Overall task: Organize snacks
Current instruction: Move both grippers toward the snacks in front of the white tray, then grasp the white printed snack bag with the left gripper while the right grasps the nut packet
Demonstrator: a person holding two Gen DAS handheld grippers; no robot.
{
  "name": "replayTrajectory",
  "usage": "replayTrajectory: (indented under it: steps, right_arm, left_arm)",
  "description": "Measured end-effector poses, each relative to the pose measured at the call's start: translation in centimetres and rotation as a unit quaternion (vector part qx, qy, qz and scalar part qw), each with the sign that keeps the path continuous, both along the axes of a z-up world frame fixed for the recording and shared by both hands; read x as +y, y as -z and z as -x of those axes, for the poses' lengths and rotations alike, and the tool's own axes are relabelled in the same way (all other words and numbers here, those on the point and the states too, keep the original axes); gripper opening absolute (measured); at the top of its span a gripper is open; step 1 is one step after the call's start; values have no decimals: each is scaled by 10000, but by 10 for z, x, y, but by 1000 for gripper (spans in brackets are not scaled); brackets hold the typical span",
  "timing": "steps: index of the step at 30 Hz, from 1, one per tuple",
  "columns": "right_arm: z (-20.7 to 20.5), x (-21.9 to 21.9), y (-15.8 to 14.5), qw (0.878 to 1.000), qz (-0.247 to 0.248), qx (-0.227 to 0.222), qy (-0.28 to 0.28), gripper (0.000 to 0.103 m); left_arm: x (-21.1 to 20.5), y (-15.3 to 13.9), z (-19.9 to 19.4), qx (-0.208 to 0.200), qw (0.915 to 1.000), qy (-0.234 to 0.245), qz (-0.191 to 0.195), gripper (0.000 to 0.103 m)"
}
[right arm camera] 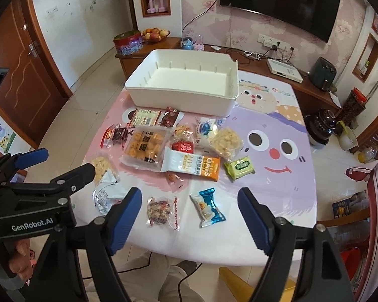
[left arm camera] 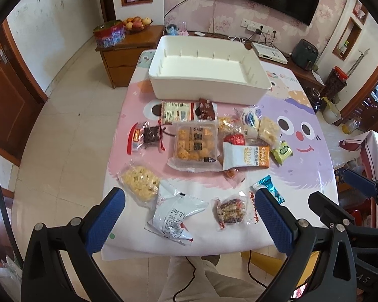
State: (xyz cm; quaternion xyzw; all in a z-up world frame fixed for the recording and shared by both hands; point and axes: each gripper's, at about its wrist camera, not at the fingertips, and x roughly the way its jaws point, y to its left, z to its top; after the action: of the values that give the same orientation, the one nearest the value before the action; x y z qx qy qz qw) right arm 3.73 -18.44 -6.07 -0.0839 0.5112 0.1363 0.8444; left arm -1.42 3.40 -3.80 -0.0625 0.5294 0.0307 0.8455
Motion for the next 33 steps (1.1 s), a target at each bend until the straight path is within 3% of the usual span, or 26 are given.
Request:
replayTrajectory:
  steps: [17,24,33]
  right_arm:
    - [-11,18,74,9943,122,758,-737,77]
    - [-10,30,119,9851,168,1313,-1097,69]
    - [-18,34,156,9797,-84,1720,-1029,67]
  left_arm:
    - [54,100,12,948,9931,-636,271,102]
    - [55,136,13,1283,9889,-654,368,102]
    - [46,173,1,1545,9855,-604,359,102]
